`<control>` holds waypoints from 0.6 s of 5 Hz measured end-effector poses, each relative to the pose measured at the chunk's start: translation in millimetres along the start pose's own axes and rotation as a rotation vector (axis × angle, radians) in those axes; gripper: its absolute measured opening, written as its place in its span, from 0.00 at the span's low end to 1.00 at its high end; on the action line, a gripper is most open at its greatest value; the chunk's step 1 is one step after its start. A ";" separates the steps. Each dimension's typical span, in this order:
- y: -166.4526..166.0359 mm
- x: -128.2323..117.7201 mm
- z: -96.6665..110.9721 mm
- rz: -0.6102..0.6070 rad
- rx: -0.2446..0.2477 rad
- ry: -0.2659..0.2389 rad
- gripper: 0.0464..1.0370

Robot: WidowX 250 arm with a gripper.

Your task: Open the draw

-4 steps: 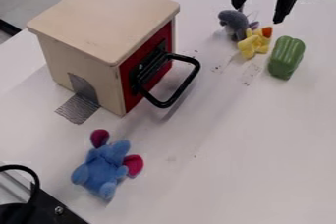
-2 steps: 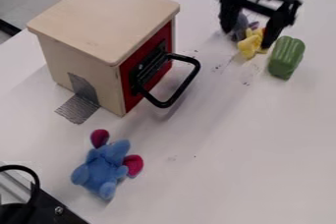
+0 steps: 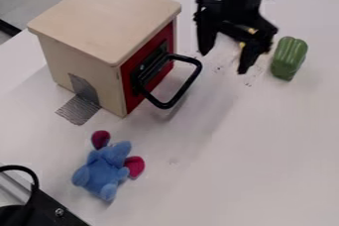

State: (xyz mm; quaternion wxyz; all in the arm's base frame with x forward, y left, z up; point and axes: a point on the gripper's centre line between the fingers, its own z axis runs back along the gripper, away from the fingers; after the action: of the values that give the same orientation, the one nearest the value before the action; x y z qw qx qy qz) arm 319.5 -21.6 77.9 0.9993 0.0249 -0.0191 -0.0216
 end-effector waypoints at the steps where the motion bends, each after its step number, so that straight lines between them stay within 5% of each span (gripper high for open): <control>1: 20.0 -21.6 -12.9 0.009 0.033 0.004 0.96; 3: 36.4 -38.4 -35.1 0.016 0.054 0.007 0.96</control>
State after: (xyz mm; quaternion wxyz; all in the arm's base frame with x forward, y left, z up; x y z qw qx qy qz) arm 284.1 18.1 43.4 0.9984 0.0520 -0.0165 -0.0129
